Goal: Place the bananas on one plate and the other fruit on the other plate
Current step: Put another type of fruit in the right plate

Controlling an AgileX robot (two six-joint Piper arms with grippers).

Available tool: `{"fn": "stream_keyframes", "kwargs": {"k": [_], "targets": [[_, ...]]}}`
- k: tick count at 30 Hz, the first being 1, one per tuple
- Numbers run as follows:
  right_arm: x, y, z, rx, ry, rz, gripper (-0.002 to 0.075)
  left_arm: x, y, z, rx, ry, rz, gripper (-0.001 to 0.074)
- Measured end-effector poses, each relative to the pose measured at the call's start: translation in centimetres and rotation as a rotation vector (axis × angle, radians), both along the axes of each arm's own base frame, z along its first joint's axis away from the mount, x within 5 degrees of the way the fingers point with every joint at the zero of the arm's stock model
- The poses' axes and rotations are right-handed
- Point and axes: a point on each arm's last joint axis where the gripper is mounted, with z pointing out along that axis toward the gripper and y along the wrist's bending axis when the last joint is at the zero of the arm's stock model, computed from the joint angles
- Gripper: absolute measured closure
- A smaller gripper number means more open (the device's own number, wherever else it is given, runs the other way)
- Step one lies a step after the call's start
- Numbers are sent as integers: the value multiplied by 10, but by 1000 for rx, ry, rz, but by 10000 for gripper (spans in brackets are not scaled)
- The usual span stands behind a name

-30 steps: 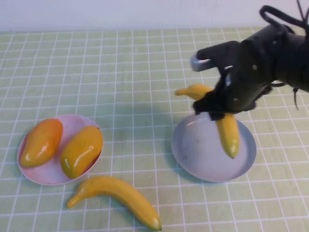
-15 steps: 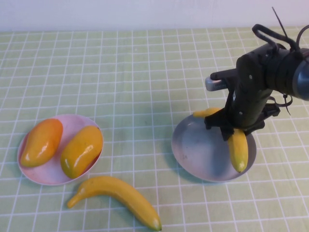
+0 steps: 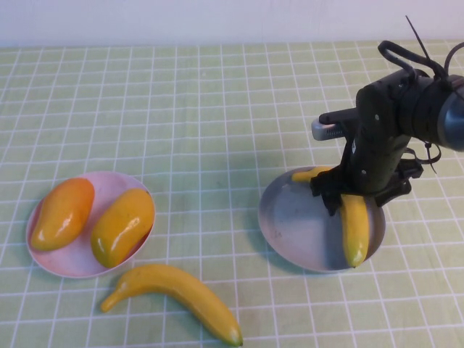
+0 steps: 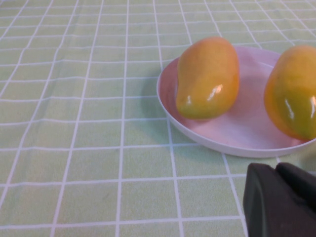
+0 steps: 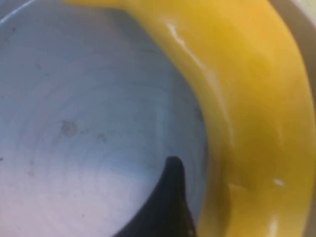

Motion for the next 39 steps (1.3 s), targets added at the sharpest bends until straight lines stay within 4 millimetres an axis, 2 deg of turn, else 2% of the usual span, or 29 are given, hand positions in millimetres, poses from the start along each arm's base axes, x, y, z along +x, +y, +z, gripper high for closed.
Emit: {"fn": "stream_keyframes", "kwargs": {"k": [4,8,10,12,15,17,21,27,33,39], "targets": [[-4,-2,18,16,-33,-1,106,0,0,0,0,0,0,735],[-17,5,49,61,-86,109,149,0,0,0,0,0,0,735],[-28,17,63,90,-104,260,190,0,0,0,0,0,0,735],[-42,38,71,142,-116,453,239,0,0,0,0,0,0,735],[-62,70,75,260,-120,685,289,0,0,0,0,0,0,735],[-72,87,76,342,-127,765,303,0,0,0,0,0,0,735],[-89,114,73,412,-143,913,312,0,0,0,0,0,0,735],[-114,149,49,375,-104,1092,313,0,0,0,0,0,0,735],[-129,170,34,287,-148,1205,313,0,0,0,0,0,0,735],[-125,176,26,262,-194,1212,313,0,0,0,0,0,0,735]]}}
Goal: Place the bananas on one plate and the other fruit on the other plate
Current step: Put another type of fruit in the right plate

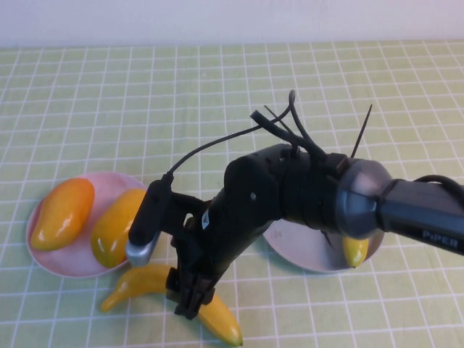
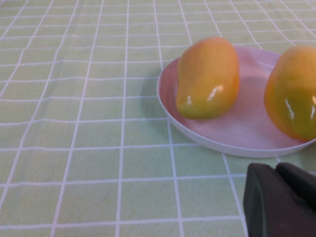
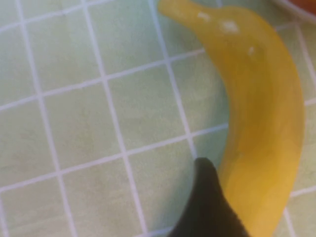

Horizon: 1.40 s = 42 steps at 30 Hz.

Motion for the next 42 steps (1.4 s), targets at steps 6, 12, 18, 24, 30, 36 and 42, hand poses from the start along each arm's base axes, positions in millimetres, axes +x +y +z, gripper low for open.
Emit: {"fn": "stream_keyframes", "kwargs": {"k": [6,12,18,24,30,36,42], "targets": [[4,4,-27,-48,31,0,313,0,0,0,0,0,0,735],[5,6,-37,-64,43,-1,342,0,0,0,0,0,0,736],[6,6,-36,-48,69,-74,418,0,0,0,0,0,0,735],[11,-2,-6,34,102,-280,418,0,0,0,0,0,0,736],[45,-57,47,104,55,-718,418,0,0,0,0,0,0,736],[82,-129,44,-34,68,-1123,418,0,0,0,0,0,0,736],[87,-158,22,-98,117,-1227,418,0,0,0,0,0,0,736]]}}
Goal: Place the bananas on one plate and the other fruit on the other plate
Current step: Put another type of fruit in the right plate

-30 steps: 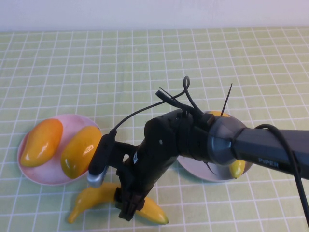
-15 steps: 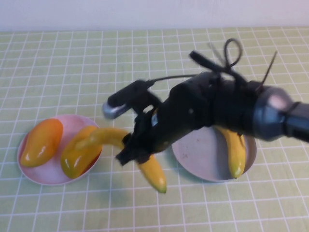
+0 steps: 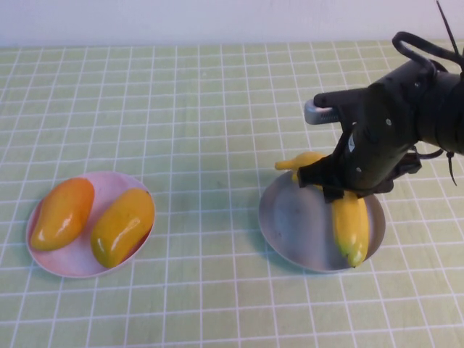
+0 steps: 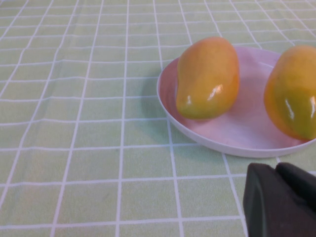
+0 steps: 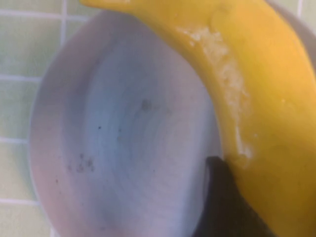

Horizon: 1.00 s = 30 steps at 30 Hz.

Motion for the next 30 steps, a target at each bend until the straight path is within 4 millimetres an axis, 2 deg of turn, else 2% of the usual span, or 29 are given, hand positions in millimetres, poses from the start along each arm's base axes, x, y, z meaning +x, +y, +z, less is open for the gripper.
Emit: {"fn": "stream_keyframes", "kwargs": {"k": [9,15,20,22,26,30], "targets": [[0,2,-27,40,49,-20,418,0,0,0,0,0,0,736],[1,3,-30,41,52,-20,413,0,0,0,0,0,0,736],[1,4,-30,48,51,-22,287,0,0,0,0,0,0,736],[1,3,-28,50,48,-22,253,0,0,0,0,0,0,736],[-5,-1,-15,43,38,-21,235,0,0,0,0,0,0,736],[-18,-7,18,47,-18,-6,276,0,0,0,0,0,0,736]]}}
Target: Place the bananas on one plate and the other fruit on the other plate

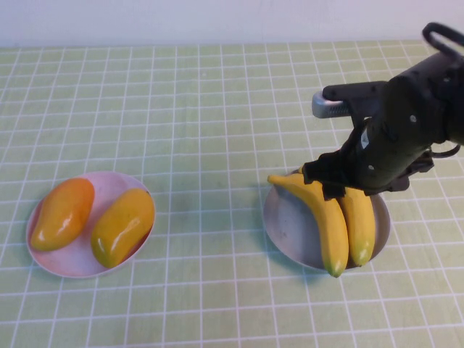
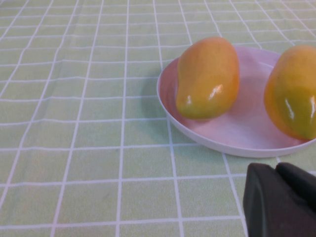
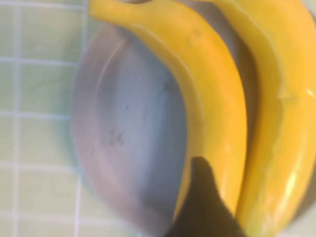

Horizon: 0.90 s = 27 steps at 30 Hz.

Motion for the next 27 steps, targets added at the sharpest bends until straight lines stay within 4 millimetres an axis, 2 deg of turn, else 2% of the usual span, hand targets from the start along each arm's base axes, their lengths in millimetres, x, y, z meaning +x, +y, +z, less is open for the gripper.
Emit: {"fn": "stream_keyframes", "kwargs": {"k": [3,7,10,15,18,22,27], "targets": [[-18,-2,25,5,-16,15,385,0,0,0,0,0,0,736],[-43,-10,50,-27,11,45,620,0,0,0,0,0,0,736],[-60,-16,64,-48,25,75,704,0,0,0,0,0,0,736],[-89,-22,86,-46,-7,149,735,0,0,0,0,0,0,736],[-111,-27,92,-35,-29,194,739,0,0,0,0,0,0,736],[-145,-40,84,-40,-33,269,741,0,0,0,0,0,0,736],[-167,-57,73,-17,-38,282,741,0,0,0,0,0,0,736]]}}
